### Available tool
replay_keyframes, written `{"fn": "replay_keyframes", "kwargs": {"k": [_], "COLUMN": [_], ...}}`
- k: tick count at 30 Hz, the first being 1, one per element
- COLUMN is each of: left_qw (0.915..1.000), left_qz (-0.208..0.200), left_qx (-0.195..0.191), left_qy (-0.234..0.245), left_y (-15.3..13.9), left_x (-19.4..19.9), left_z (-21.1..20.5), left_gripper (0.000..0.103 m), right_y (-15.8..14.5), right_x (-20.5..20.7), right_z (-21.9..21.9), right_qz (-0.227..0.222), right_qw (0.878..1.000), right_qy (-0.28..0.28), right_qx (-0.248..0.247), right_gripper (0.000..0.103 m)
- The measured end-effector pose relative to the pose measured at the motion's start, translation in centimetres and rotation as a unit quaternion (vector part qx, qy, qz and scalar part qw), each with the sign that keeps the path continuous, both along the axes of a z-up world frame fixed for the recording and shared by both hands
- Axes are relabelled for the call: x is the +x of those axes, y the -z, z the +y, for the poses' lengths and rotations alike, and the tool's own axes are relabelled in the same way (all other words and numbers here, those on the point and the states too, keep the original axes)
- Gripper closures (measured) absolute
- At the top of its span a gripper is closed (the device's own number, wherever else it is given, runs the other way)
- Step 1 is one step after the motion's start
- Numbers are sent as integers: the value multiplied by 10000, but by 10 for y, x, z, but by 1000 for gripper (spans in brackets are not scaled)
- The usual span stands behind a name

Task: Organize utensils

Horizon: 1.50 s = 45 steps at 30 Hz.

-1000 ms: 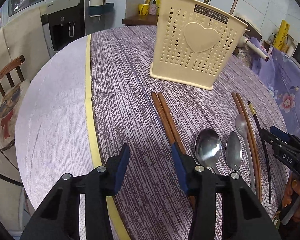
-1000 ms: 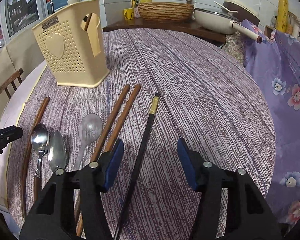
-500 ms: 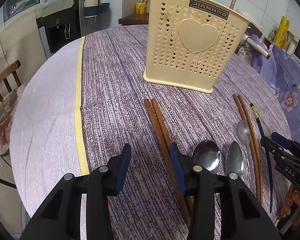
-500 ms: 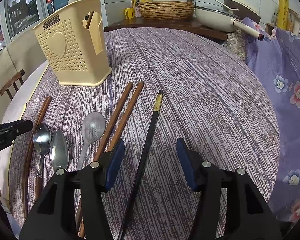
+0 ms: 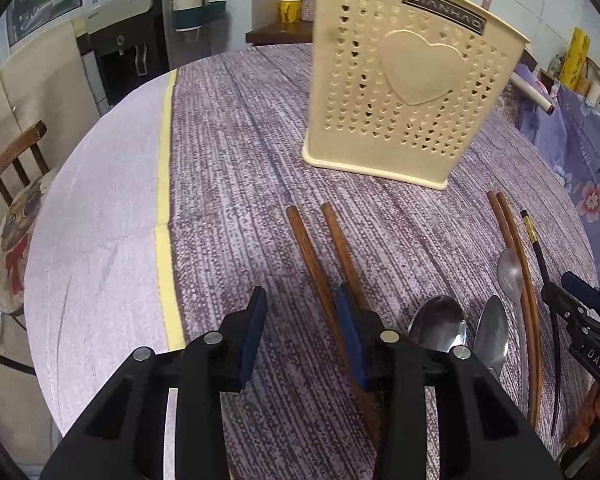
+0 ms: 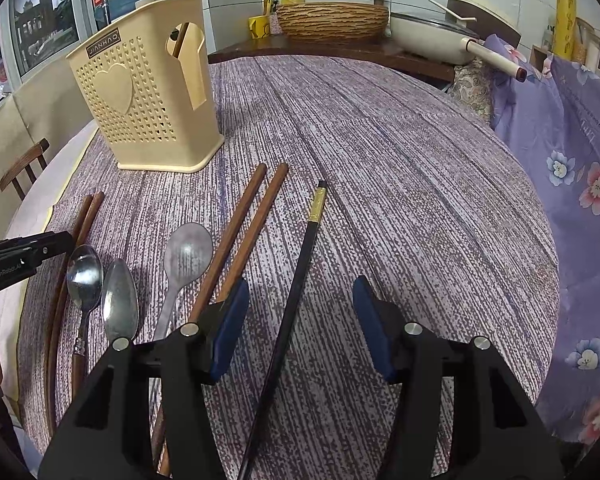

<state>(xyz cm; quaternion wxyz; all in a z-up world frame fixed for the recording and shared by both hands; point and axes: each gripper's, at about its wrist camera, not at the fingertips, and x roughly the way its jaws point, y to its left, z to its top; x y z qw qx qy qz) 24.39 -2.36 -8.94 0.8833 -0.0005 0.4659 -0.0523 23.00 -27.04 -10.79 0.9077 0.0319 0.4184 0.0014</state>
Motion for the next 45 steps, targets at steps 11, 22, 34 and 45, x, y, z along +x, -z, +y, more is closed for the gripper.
{"fn": "replay_keyframes", "kwargs": {"k": [11, 22, 34, 45], "left_qw": [9997, 9998, 9994, 9996], "left_qz": [106, 49, -90, -95], "left_qx": [-210, -52, -17, -46], "left_qy": [-53, -164, -321, -251], "left_y": [0, 2, 3, 3], "left_x": [9, 18, 14, 12], "left_z": [-9, -10, -16, -21], "left_gripper": [76, 91, 93, 93], "right_y": [2, 4, 5, 3], "right_x": [22, 49, 64, 69], "right_z": [-1, 4, 2, -8], "right_qz": [83, 172, 102, 111], "right_qw": [9998, 9995, 9993, 9988], "right_qy": [154, 238, 353, 361], "right_qx": [-51, -116, -73, 297], "right_gripper": [68, 85, 92, 94]}}
